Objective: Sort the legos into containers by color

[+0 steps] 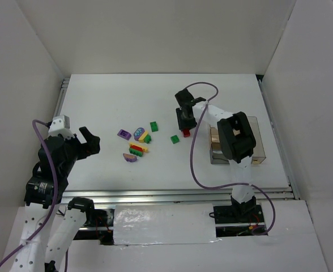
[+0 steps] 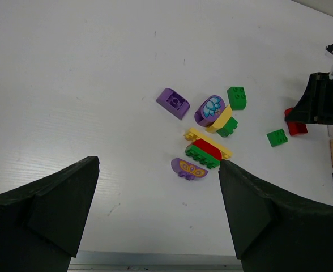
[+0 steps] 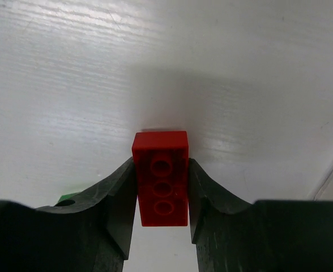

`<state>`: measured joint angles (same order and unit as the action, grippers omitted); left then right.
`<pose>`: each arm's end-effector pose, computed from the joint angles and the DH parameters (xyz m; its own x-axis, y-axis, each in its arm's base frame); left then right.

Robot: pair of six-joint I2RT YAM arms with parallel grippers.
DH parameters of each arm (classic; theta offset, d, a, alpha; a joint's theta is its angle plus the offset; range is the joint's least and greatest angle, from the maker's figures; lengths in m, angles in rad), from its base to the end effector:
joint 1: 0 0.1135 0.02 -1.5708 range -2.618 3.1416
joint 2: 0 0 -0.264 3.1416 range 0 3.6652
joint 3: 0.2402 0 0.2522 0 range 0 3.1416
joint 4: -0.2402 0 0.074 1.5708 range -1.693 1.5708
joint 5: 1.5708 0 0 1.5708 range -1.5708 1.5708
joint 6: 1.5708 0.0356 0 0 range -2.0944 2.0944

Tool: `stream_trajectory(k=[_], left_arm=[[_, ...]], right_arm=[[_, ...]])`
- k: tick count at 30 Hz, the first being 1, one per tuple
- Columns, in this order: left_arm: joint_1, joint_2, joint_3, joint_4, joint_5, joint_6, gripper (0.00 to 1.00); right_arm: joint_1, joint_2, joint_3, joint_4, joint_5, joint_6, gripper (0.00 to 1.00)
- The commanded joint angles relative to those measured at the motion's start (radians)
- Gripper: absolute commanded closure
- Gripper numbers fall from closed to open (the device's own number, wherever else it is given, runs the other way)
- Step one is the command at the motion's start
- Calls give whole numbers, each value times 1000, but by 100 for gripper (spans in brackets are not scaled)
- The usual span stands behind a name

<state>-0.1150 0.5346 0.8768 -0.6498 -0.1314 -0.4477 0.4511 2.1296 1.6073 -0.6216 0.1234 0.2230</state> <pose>0.1074 -0.0077 0.3536 -0.2667 -0.4012 -0.8763 -0.1395 0.9157 -0.3768 0.4046 0.1911 0.1676 -0.8845 -0.1846 -0.4286 -0.1960 0.9804 -0.0177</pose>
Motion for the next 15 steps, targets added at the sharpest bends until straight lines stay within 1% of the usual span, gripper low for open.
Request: stream_trajectory(k=[1,2,4,5,7,8,10,11,12,15], left_arm=[[-6,1,-6,53,18,14,1],[-6,4,-6,52,19,14,1],[-6,4,-7,52,19,15,1],[-6,7,-7,52,19,15,0],[-8,4,-7,52,18,15,1],[-8,2,-9,52,18,14,0],[-9,1,-7,55,19,15,1],[-9,-1,-9,53,19,15,0],[-9,-1,-7,53,21,15,0],[-11,-2,-9,55,24,17,1]], right_arm=[[-11,-115,-59,49,32,65,100],[-15,-181,-78,68,38,105,100],[-46,-255,-136,123,67,186,100],[-60,-331,-159,143,108,217,100],[-90,-402,-226,195,139,292,100],[-135,-454,-247,206,142,309,100],[-173,-485,-280,215,151,331,100],[-217,-487,-282,206,160,349,100],[-238,-481,-273,177,182,364,100],[-305,-462,-288,163,202,424,100]])
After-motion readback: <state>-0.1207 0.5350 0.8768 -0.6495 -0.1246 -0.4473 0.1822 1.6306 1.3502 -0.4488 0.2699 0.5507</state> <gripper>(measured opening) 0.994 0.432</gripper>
